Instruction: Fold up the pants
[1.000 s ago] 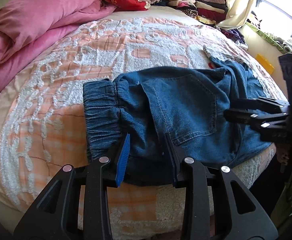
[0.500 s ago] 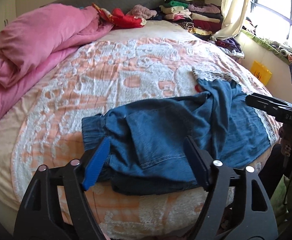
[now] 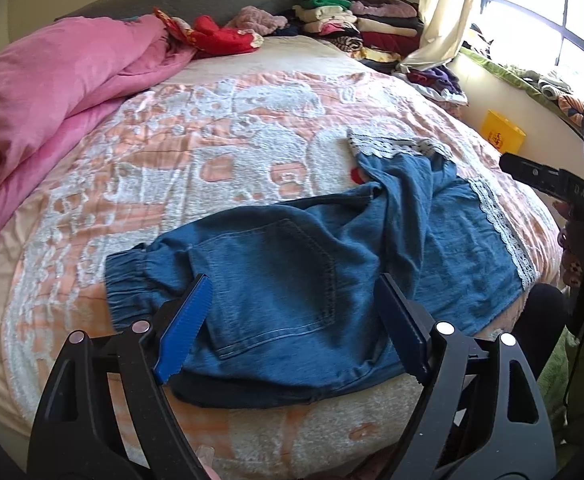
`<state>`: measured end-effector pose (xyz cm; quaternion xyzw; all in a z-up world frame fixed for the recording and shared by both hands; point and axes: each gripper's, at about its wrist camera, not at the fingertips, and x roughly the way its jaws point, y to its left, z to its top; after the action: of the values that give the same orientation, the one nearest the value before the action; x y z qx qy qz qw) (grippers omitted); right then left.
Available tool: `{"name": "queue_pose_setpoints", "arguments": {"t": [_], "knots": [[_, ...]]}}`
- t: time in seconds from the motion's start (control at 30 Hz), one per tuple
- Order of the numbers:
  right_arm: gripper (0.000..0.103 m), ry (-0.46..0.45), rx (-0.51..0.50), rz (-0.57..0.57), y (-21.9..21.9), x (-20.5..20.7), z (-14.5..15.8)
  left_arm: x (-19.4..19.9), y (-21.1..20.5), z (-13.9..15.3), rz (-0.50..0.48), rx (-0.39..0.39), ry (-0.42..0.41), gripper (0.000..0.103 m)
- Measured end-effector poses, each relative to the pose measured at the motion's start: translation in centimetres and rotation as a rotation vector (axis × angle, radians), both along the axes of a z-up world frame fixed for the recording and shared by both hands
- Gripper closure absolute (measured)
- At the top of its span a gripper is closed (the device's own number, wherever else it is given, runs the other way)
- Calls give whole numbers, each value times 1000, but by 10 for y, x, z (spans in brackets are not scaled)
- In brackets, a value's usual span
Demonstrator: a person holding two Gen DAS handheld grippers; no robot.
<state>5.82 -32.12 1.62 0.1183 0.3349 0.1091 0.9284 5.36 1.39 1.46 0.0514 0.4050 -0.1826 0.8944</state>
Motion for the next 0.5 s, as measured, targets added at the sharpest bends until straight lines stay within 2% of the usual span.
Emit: {"name": "queue_pose_setpoints", "arguments": {"t": [0.5], "knots": [[8,38,-40,-52,-16,24,-6,8,-36,-24,-100,-16,62,27]]}}
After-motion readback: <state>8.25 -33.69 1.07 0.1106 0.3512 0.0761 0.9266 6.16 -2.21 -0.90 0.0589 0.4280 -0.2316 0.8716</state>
